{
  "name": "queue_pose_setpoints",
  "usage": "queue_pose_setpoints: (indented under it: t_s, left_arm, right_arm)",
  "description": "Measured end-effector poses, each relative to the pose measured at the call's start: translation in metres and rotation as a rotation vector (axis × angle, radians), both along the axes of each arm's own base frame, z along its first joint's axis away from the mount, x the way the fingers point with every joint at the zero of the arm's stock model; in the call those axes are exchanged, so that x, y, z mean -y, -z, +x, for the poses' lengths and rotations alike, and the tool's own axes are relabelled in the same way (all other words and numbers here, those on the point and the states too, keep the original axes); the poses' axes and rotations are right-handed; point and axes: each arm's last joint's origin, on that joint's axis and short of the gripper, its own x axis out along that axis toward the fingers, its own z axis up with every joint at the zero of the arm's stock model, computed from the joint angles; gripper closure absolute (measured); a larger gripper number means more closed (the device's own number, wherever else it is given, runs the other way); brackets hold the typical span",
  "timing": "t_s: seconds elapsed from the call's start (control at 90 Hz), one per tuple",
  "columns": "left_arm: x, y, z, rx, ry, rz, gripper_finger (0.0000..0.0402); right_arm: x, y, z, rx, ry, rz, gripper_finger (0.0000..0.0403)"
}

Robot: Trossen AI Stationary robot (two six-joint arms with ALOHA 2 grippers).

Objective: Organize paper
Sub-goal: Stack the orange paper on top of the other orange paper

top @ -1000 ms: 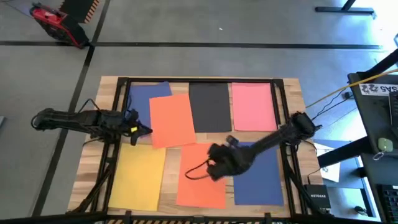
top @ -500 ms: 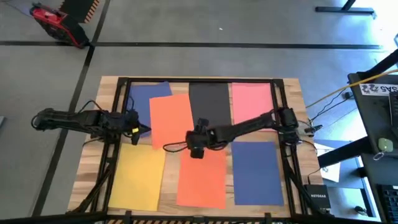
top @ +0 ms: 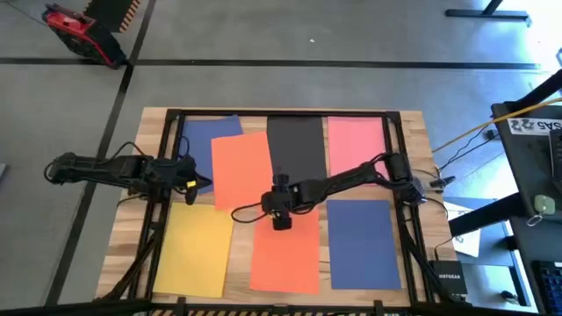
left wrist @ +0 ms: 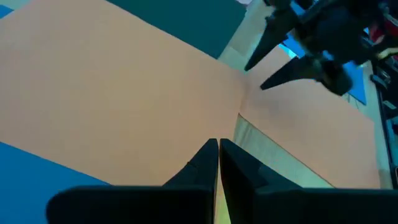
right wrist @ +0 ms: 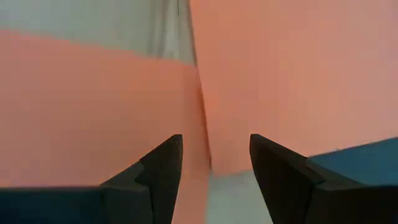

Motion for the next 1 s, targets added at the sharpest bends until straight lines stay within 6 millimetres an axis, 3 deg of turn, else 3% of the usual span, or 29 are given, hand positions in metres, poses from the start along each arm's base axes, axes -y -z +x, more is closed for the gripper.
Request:
queue_pose_setpoints:
  t_s: [0.333,0.722,1.0]
  left_arm:
    - [0.000,0.000,0.000,-0.004,-0.004,-0.005,0.0402]
    - [0.000,0.000,0.000,-0.004,-0.007,-0.004,0.0402]
    - [0.000,0.000,0.000,-0.003,-0.011,-0.010,0.0402]
  right_arm:
    - [0.004,0.009,0.002,-0.013,0.028,-0.049,0.0233]
    - [0.018,0.010,0.003,-0.016,0.060,0.021,0.0390]
    - [0.013,0.009,0.003,-0.016,0.048,0.021,0.0402]
